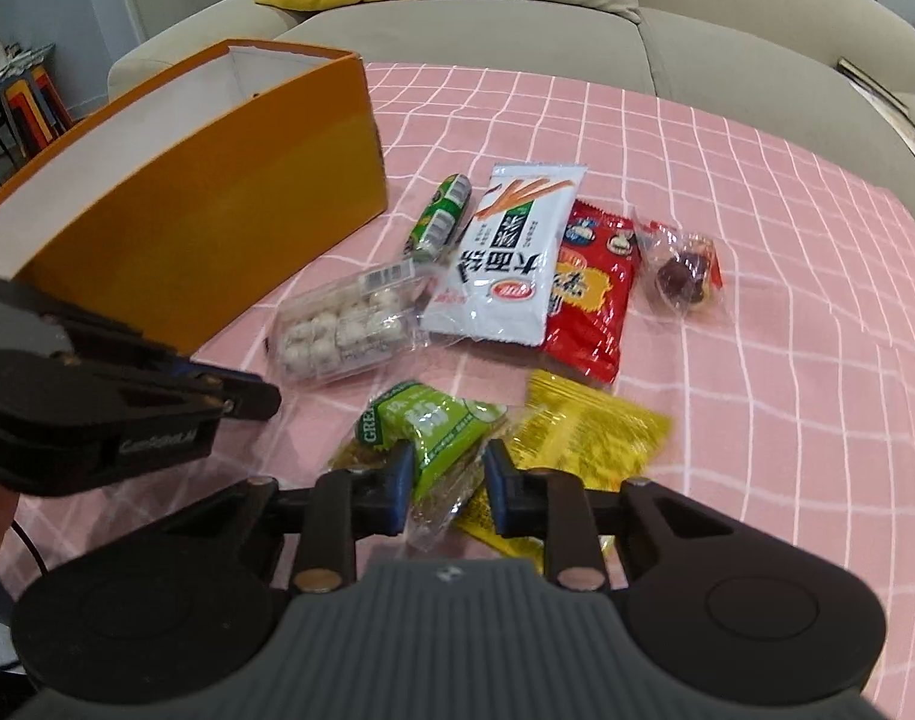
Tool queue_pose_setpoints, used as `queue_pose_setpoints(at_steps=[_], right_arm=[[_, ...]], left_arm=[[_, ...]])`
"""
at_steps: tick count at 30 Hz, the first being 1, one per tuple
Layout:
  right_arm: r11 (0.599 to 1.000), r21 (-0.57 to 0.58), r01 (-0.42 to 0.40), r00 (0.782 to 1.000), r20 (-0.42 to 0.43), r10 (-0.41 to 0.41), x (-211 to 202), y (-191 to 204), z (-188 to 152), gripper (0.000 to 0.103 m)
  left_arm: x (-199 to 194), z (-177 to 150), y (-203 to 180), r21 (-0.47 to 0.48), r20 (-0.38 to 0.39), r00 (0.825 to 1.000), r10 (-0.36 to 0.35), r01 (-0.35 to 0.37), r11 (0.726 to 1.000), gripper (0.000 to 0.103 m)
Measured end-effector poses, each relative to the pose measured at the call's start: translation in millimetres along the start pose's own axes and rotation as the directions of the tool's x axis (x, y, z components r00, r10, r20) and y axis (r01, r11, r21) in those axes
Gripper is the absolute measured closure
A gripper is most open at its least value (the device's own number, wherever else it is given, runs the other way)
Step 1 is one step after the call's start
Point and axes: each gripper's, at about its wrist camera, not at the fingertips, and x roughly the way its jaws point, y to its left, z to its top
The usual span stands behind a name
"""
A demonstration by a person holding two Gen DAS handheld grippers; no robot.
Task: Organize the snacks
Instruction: 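Reach the left tool to the clear ball bag while the right tool reaches the green nut bag, then grasp the ball bag with the left tool while the right tool grasps the nut bag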
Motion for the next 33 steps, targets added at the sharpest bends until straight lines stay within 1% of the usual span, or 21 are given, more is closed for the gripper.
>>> queue_pose_setpoints(at_steps=[4, 7, 11, 13, 15, 16, 17, 18, 20, 22, 23, 25, 26, 27, 29, 31, 32, 33], right_arm=[[0.997, 0.072, -0.013, 0.999, -0.029, 0.015, -10, 3, -14, 0.083], [0.993, 0.116, -0.024, 0.999, -0.045, 0.030, -18, 6, -27, 0.083], [0.987, 0.159, -0.034, 0.996, -0.074, 0.047, -23, 8, -39, 0.082], [0.985, 0.169, -0.042, 0.994, -0.088, 0.058, -23, 8, -42, 0.080], [0.987, 0.154, -0.043, 0.994, -0.088, 0.057, -27, 8, -44, 0.074], [0.990, 0.136, -0.042, 0.995, -0.079, 0.053, -30, 8, -45, 0.073], [0.993, 0.110, -0.036, 0.997, -0.066, 0.043, -33, 10, -45, 0.073], [0.997, 0.074, -0.028, 0.998, -0.050, 0.032, -36, 12, -45, 0.068], [1.000, -0.009, -0.005, 1.000, -0.006, 0.005, -44, 19, -45, 0.061], [0.995, -0.099, 0.009, 0.999, 0.037, -0.006, -51, 27, -44, 0.060], [0.989, -0.145, 0.019, 0.998, 0.060, -0.010, -54, 32, -45, 0.057], [0.978, -0.210, 0.017, 0.996, 0.089, 0.002, -59, 40, -47, 0.055], [0.971, -0.240, 0.002, 0.996, 0.089, 0.020, -59, 44, -47, 0.055], [0.964, -0.265, -0.014, 0.996, 0.081, 0.037, -58, 47, -48, 0.055], [0.952, -0.306, -0.028, 0.997, 0.057, 0.047, -51, 53, -49, 0.055], [0.937, -0.349, -0.024, 0.998, 0.039, 0.040, -44, 61, -51, 0.055], [0.933, -0.360, -0.022, 0.999, 0.030, 0.035, -39, 63, -52, 0.054], [0.931, -0.365, -0.013, 0.999, 0.029, 0.025, -35, 64, -52, 0.049]], left_arm=[[-20, -19, -2, -0.039, -0.051, 0.999, -0.008, 0.006, 0.999, 0.101], [-33, -38, -5, -0.053, -0.082, 0.996, -0.039, 0.035, 0.998, 0.103], [-34, -58, -15, -0.041, -0.125, 0.990, -0.068, 0.063, 0.997, 0.103], [-33, -60, -15, -0.040, -0.135, 0.987, -0.085, 0.080, 0.996, 0.103], [-38, -59, -15, -0.022, -0.118, 0.990, -0.077, 0.075, 0.997, 0.097], [-41, -58, -13, -0.012, -0.100, 0.992, -0.070, 0.069, 0.998, 0.095], [-42, -56, -12, -0.004, -0.086, 0.994, -0.064, 0.064, 0.998, 0.088], [-44, -53, -9, 0.008, -0.075, 0.995, -0.061, 0.062, 0.998, 0.081], [-46, -48, -7, 0.027, -0.058, 0.997, -0.042, 0.044, 0.999, 0.075], [-47, -44, -5, 0.051, -0.044, 0.999, -0.017, 0.019, 0.999, 0.071], [-48, -42, -5, 0.063, -0.037, 0.999, -0.011, 0.013, 0.998, 0.068], [-49, -40, -5, 0.083, -0.021, 1.000, -0.011, 0.013, 0.996, 0.061], [-48, -39, -5, 0.092, -0.014, 1.000, -0.012, 0.014, 0.996, 0.055], [-47, -38, -6, 0.101, -0.009, 1.000, -0.010, 0.010, 0.995, 0.051], [-44, -36, -7, 0.117, -0.008, 1.000, 0.004, -0.003, 0.993, 0.051], [-41, -35, -6, 0.123, -0.012, 1.000, 0.014, -0.012, 0.992, 0.051], [-40, -36, -6, 0.122, -0.015, 1.000, 0.013, -0.011, 0.993, 0.051], [-39, -35, -5, 0.120, -0.018, 1.000, 0.011, -0.009, 0.993, 0.051]])
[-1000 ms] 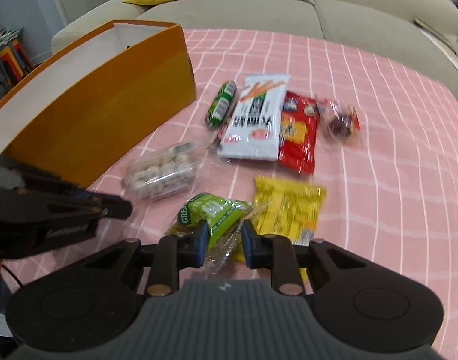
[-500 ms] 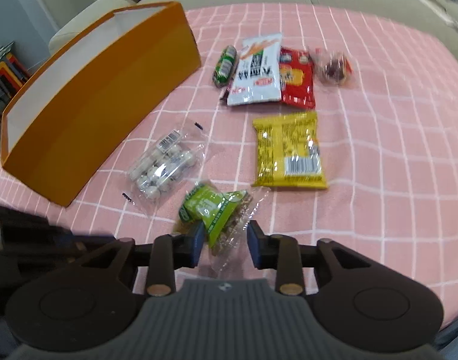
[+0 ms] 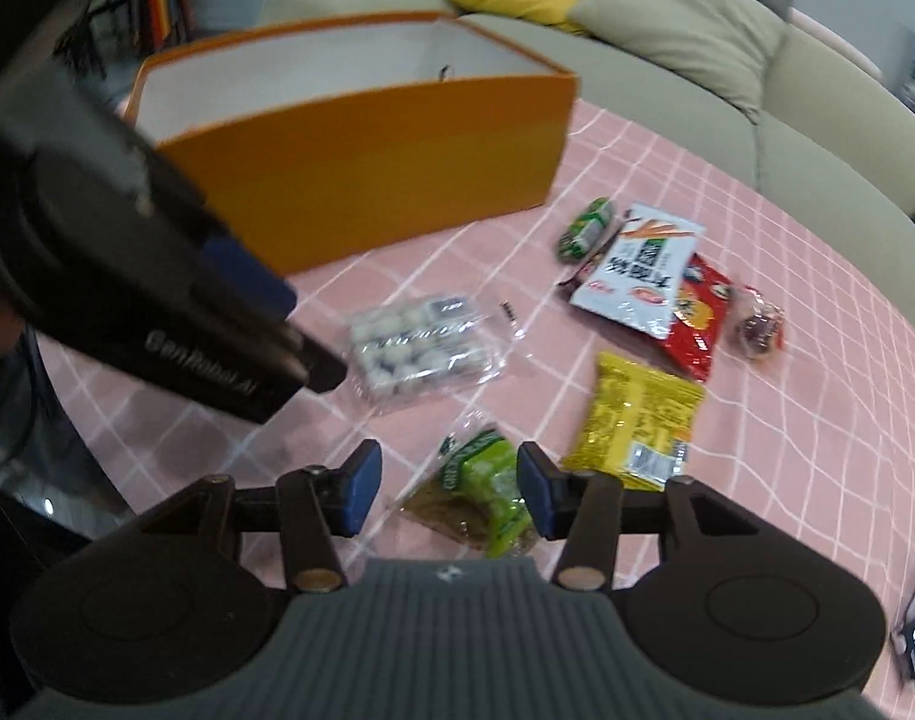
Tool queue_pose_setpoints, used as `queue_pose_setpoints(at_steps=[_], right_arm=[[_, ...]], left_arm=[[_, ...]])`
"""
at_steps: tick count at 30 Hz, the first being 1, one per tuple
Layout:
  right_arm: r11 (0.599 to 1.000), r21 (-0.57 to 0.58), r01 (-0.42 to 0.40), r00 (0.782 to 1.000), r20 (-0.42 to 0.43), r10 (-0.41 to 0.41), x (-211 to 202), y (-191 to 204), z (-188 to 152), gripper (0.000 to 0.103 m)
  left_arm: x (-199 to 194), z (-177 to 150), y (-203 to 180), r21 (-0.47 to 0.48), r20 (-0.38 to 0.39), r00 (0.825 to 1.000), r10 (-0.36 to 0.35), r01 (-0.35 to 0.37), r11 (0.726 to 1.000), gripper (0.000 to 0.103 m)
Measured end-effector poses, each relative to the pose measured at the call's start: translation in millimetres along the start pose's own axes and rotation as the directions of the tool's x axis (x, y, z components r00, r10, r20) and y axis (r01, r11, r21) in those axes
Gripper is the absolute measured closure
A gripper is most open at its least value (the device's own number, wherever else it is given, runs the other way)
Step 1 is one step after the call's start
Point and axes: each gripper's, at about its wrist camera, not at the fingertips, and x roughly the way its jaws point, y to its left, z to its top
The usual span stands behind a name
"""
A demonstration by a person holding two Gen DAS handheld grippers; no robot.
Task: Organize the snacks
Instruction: 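Grasp the ball bag with the left tool while the right tool grasps the nut bag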
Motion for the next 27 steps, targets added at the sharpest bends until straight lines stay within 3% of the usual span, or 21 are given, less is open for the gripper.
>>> queue_pose_setpoints(at_steps=[4, 11, 17, 27], right_arm=[[0.999, -0.034, 0.024, 1.000, 0.018, -0.024, 8, 2, 2, 0.042], [0.983, -0.135, 0.123, 0.992, 0.006, -0.123, 23, 3, -3, 0.036], [0.984, -0.076, 0.162, 0.987, -0.006, -0.162, 27, -17, -2, 0.059], [0.995, 0.045, 0.089, 0.996, 0.005, -0.089, 25, -33, -2, 0.073]], left_arm=[[1, 0, 0, 0.012, 0.010, 1.000, 0.004, -0.004, 1.000, 0.049], [8, 9, -3, 0.046, 0.042, 0.998, 0.036, -0.038, 0.998, 0.032], [25, 19, -5, 0.084, 0.043, 0.997, 0.063, -0.066, 0.994, 0.027], [51, 27, -12, 0.153, 0.002, 0.998, 0.067, -0.067, 0.986, 0.019]])
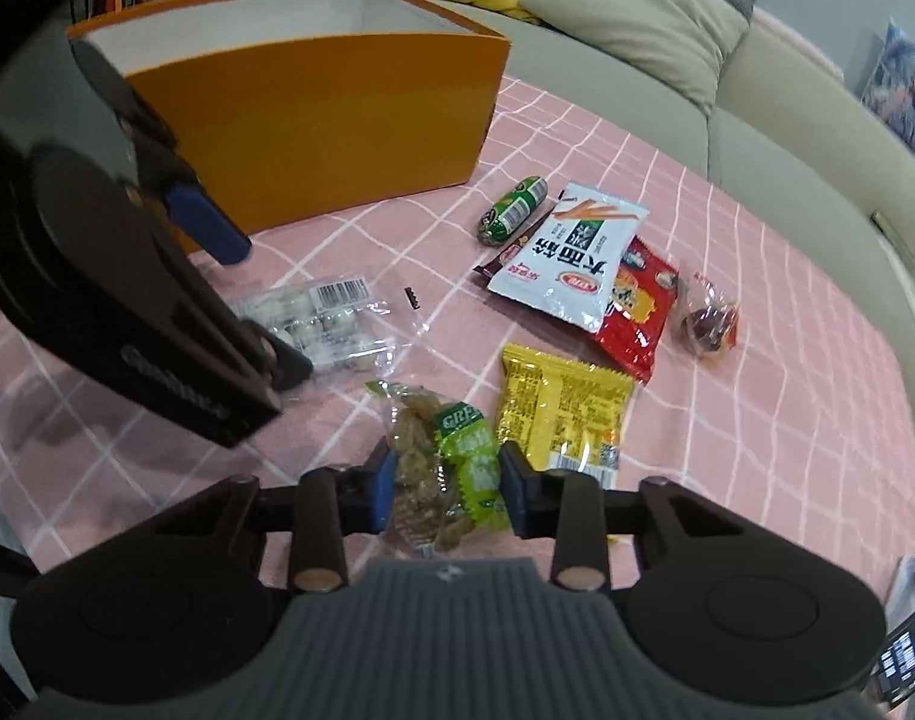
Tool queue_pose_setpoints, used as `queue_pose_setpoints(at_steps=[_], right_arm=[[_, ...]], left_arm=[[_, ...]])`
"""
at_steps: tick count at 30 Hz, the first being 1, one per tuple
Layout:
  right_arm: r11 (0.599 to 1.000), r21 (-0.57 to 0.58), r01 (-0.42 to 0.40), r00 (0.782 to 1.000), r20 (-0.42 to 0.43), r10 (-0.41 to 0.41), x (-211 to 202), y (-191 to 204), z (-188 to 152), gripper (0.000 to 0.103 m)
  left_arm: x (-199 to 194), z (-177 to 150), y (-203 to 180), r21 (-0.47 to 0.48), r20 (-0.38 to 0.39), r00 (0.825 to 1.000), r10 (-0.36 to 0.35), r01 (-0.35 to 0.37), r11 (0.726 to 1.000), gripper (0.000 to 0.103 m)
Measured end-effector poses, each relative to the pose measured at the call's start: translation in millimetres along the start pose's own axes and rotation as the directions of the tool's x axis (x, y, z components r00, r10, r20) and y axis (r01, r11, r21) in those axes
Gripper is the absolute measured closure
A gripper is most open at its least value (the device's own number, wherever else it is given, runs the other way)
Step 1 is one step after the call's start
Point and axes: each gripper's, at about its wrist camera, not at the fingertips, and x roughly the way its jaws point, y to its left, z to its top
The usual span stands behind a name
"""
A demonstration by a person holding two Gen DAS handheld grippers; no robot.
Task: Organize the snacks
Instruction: 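Grasp the ball bag with the left tool while the right tool grasps the nut bag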
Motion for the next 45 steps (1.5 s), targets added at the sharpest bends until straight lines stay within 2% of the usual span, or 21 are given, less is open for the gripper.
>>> queue_pose_setpoints(at_steps=[4, 8, 12, 19, 29, 34, 39, 45], right_arm=[[1.000, 0.022, -0.016, 1.000, 0.003, 0.016, 1, -3, 0, 0.073], [1.000, 0.026, -0.017, 1.000, 0.003, 0.017, 1, -2, 0, 0.074], [0.999, 0.042, -0.021, 1.000, 0.000, 0.021, 0, -4, 1, 0.074], [0.993, 0.104, -0.056, 0.998, 0.018, 0.054, -14, -8, 5, 0.077], [0.959, 0.248, -0.135, 0.989, 0.087, 0.116, -48, -14, 16, 0.078], [0.950, 0.252, -0.184, 0.978, 0.140, 0.152, -65, -10, 35, 0.078], [0.945, 0.220, -0.240, 0.959, 0.204, 0.196, -82, -4, 65, 0.078], [0.939, 0.168, -0.302, 0.935, 0.244, 0.257, -93, 11, 112, 0.078]], left_arm=[[6, 2, 0, -0.015, -0.003, 1.000, -0.019, 0.019, 1.000, 0.020], [10, 1, 3, -0.054, -0.002, 0.999, -0.054, 0.054, 0.997, 0.036], [8, 1, 1, -0.070, 0.008, 0.999, -0.051, 0.051, 0.996, 0.043], [-11, -3, 3, -0.117, 0.044, 0.998, -0.033, 0.038, 0.992, 0.044], [-83, -7, 15, -0.209, 0.137, 0.991, 0.011, 0.018, 0.978, 0.044], [-123, -10, 31, -0.263, 0.186, 0.982, 0.009, 0.041, 0.964, 0.044], [-156, -11, 55, -0.289, 0.227, 0.973, 0.051, 0.017, 0.957, 0.044], [-172, -6, 89, -0.320, 0.203, 0.973, 0.113, -0.043, 0.947, 0.044]])
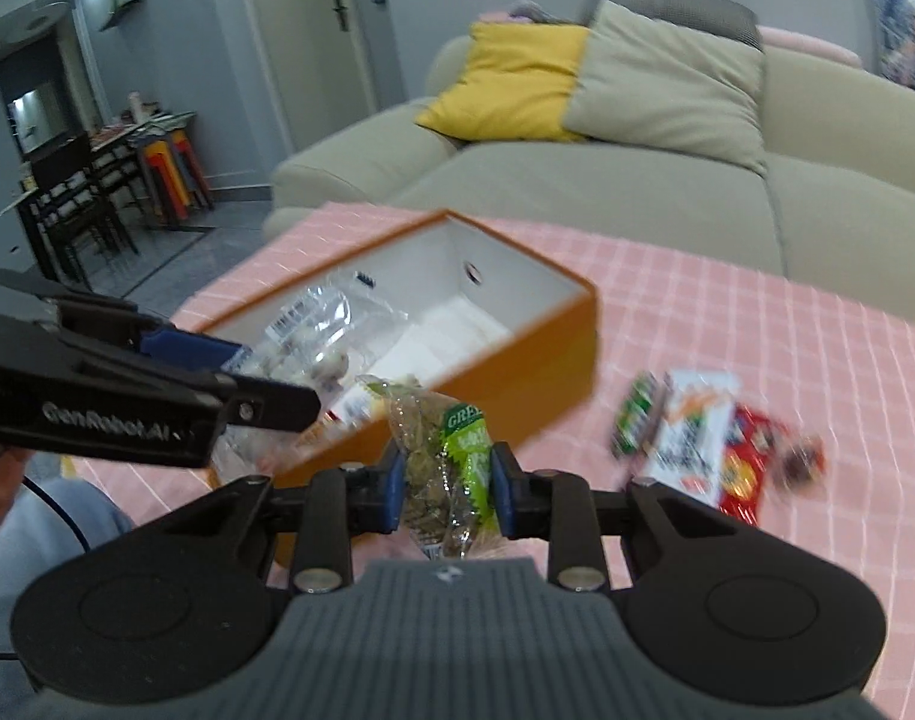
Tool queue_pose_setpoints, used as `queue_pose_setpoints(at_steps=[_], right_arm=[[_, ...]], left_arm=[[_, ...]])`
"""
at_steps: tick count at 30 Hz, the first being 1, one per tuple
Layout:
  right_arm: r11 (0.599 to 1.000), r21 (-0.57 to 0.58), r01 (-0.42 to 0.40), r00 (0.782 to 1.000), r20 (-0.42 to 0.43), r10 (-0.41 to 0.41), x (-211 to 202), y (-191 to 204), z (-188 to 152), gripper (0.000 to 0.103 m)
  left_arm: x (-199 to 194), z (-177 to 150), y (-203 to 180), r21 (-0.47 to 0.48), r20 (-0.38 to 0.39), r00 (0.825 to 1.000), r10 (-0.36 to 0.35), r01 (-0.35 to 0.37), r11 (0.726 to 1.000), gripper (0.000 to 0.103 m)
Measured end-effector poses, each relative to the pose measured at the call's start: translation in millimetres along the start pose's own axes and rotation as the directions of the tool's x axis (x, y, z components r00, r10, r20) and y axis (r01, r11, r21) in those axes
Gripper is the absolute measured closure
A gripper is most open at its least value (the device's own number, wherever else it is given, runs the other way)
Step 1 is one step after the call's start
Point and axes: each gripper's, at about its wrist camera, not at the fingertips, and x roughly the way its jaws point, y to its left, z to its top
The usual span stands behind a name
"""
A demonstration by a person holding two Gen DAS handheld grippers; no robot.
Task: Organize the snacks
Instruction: 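Carry both bags over the box and open both tools to release them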
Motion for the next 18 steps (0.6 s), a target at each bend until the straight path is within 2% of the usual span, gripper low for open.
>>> queue_pose_setpoints(at_steps=[6, 9, 14, 18], right_arm=[[0.999, -0.036, -0.038, 0.999, -0.007, 0.037, 24, 24, 46, 0.078], [0.996, -0.075, -0.049, 0.998, -0.033, 0.047, 46, 34, 67, 0.078], [0.982, -0.185, -0.027, 0.994, -0.107, 0.007, 90, 50, 88, 0.077], [0.972, -0.236, -0.014, 0.981, -0.192, -0.032, 129, 49, 91, 0.077]], left_arm=[[9, 13, 35, -0.017, -0.068, 0.996, 0.054, -0.055, 0.998, 0.044], [24, 16, 52, -0.039, -0.126, 0.991, 0.049, -0.054, 0.998, 0.044], [57, 16, 69, -0.037, -0.230, 0.971, 0.071, -0.082, 0.996, 0.044], [79, 15, 77, -0.051, -0.289, 0.956, 0.052, -0.069, 0.996, 0.044]])
